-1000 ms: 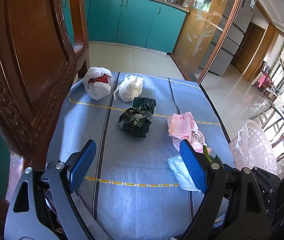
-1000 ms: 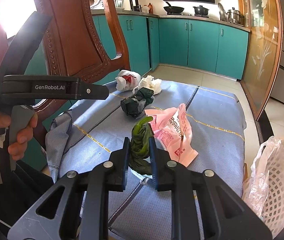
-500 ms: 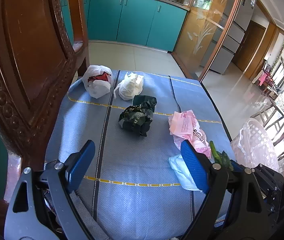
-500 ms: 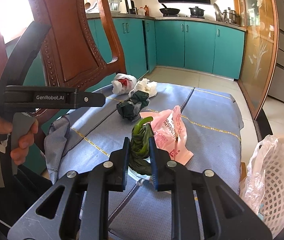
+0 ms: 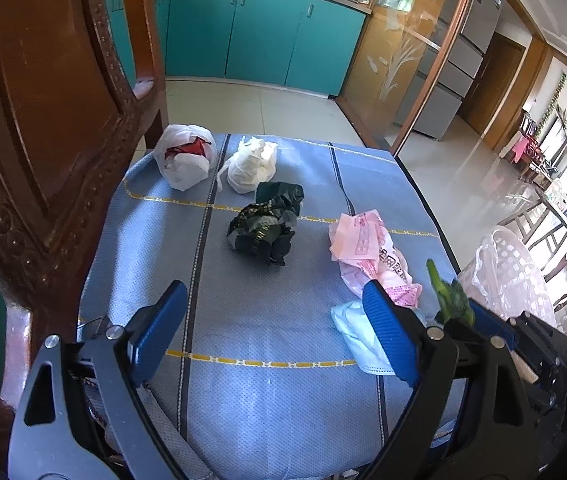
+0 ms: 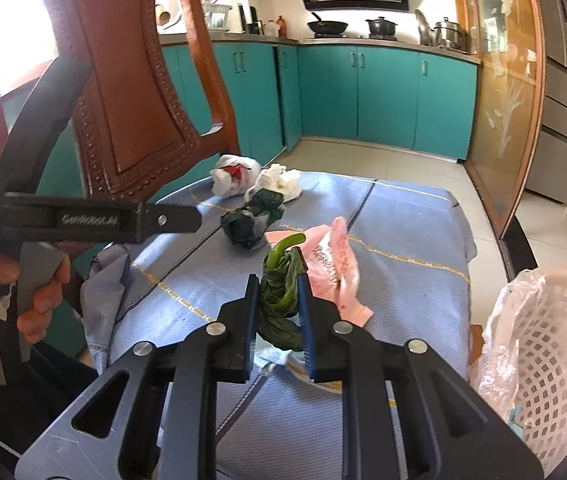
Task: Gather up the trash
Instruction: 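Hold the green leaves lifted in the right gripper, then grasp the light blue face mask with the left gripper while the right gripper holds the leaves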
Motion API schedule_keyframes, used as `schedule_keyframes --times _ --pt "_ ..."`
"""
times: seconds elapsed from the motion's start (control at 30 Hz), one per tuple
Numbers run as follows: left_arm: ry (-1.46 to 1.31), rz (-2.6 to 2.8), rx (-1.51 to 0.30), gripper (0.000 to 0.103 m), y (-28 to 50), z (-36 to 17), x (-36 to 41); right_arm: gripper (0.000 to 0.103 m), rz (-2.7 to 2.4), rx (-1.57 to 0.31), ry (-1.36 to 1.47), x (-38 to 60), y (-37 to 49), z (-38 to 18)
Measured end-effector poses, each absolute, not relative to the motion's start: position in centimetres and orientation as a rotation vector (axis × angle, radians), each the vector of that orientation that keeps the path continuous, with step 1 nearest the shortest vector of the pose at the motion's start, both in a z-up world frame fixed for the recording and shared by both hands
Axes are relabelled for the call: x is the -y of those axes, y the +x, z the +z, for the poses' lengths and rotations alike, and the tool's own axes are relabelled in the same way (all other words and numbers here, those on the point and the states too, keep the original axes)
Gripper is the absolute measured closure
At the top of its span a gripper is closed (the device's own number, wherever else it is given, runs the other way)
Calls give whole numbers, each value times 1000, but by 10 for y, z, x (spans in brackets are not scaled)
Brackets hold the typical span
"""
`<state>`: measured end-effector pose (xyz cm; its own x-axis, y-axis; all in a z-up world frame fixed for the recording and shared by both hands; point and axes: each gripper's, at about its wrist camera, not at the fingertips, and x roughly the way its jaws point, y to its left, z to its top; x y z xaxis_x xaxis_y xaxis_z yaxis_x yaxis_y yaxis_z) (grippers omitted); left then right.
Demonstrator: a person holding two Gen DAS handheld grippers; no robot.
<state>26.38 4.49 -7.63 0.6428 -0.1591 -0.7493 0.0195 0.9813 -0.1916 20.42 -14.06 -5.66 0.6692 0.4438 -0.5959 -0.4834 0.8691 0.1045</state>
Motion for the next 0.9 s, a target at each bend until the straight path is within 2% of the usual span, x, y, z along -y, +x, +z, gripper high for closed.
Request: schedule_keyframes --times 0.9 --pt "-230 -150 -839 13 265 -77 -48 84 397 -607 -3 174 205 -49"
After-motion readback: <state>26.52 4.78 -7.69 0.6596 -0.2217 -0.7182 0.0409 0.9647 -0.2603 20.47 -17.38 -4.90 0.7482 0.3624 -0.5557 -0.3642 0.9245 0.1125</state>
